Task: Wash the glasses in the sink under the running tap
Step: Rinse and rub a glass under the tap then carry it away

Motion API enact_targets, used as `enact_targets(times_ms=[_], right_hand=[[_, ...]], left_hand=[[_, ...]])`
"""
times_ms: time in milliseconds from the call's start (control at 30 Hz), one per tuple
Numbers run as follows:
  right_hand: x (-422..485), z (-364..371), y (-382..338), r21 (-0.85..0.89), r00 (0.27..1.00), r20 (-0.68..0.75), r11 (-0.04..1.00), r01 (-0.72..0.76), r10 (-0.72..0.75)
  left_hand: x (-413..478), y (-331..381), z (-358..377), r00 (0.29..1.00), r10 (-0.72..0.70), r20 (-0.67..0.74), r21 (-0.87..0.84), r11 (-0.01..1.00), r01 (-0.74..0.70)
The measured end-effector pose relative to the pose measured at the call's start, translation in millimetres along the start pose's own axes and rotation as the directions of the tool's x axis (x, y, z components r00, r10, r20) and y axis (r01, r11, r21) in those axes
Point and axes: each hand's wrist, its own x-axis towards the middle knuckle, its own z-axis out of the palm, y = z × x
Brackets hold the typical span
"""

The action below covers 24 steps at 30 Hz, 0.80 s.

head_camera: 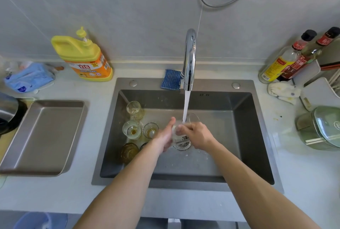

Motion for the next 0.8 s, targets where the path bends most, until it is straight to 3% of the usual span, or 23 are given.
enact_targets(times_ms=[67,133,233,333,467,567,733,800], right_hand=[[-1,0,2,0.098,0.999,0.029,0.995,-0.026,0.023],[-4,6,3,0.246,0.999,0.019,0.969,-0.029,0.025],[-5,13,1,0.459,0.999,0.02,0.887,-0.045,0.04],[-3,11,15,0.276,0.996,0.086,0.961,-0.019,-0.004],[-7,-4,29,0.057,0.95,0.301,0.996,0.065,-0.08],[-1,-5,32,-0.161,0.97,0.223,0.978,0.135,-0.097],[8,2,27,0.151,0.996,0.078,0.988,0.025,-0.037],[9,3,21,0.25,0.999,0.031,0.968,0.01,-0.018]], left_hand=[[4,-3,-2,0.996,0.063,-0.057,0.132,0.99,-0.055],[4,-3,1,0.997,0.054,0.055,-0.054,0.997,-0.051],[1,1,3,0.977,0.105,0.185,-0.372,0.928,-0.029],[-2,2,-3,0.98,0.125,0.155,-0.437,0.898,-0.045],[-3,1,-10,0.978,0.089,0.186,-0.463,0.886,0.007],[-2,-5,-12,0.977,0.052,0.208,-0.512,0.857,0.063],[7,-15,-8,0.941,0.1,0.322,-0.616,0.778,0.128],[6,-14,-1,0.947,0.147,0.286,-0.663,0.744,0.085]])
